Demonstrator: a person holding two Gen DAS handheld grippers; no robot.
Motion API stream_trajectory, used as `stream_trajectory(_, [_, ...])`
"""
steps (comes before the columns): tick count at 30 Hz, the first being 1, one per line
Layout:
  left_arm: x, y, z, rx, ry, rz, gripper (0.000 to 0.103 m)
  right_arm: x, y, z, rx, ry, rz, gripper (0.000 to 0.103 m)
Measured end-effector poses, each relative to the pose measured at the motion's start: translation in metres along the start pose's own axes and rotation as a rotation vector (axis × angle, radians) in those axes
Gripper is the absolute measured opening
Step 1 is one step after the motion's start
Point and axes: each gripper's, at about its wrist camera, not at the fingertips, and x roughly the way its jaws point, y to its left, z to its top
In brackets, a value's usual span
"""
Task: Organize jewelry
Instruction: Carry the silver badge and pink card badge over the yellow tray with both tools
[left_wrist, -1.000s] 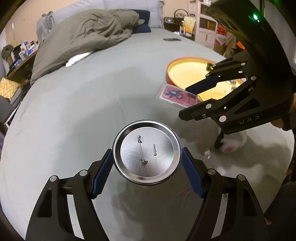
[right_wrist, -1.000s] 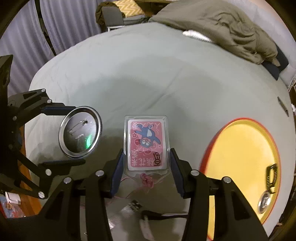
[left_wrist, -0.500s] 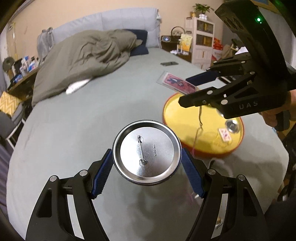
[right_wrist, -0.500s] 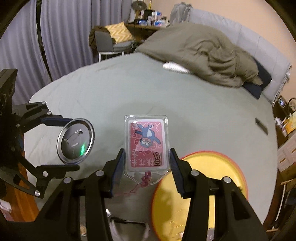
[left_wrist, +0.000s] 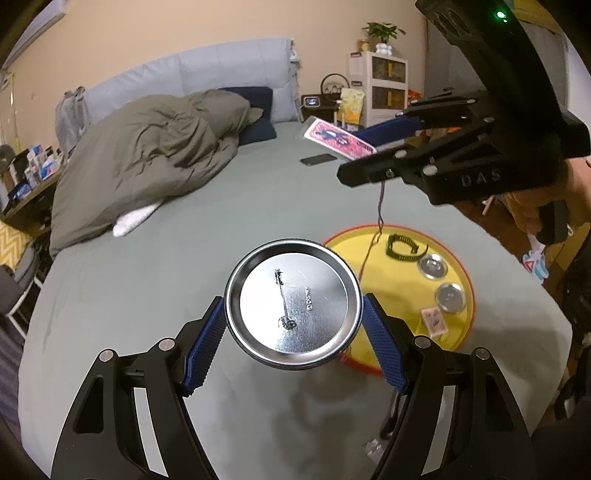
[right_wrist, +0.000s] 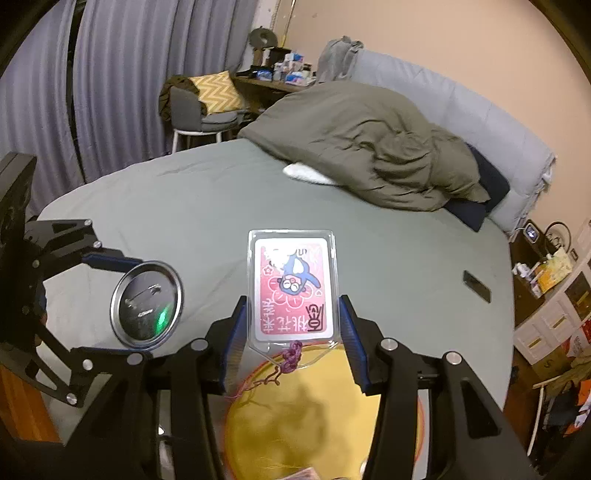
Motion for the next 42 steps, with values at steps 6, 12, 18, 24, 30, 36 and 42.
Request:
stream_trajectory(6, [0.015,-0.013,0.025,0.015,-0.015,-0.011,0.072,-0.010,-0.033,0.007,0.005,-0.032,-0.040,0.045])
stream_trajectory(12, [0.039,-0.025,0.048,0.025,-0.027,-0.025,0.072,-0.012,-0.068,0.012,-0.001,-0.058,-0.071,0.045])
stream_trajectory(18, [0.072,-0.036,0.072,0.030,-0.036,-0.038,0.072,-0.002,-0.103,0.007,0.010,-0.065,-0.084,0.045])
stream_trajectory(24, [0.116,-0.044,0.090,0.030,-0.027,-0.061,0.072,0.018,-0.136,-0.008,0.038,-0.050,-0.085,0.045])
stream_trajectory(30, [0.165,-0.050,0.097,0.032,0.003,-0.086,0.072,0.046,-0.163,-0.027,0.074,-0.014,-0.077,0.045])
stream_trajectory(36, [0.213,-0.055,0.090,0.038,0.057,-0.110,0.072,0.084,-0.176,-0.057,0.121,0.052,-0.057,0.045])
stream_trajectory(42, [0.264,-0.064,0.074,0.058,0.130,-0.136,0.072,0.128,-0.179,-0.092,0.160,0.132,-0.029,0.045])
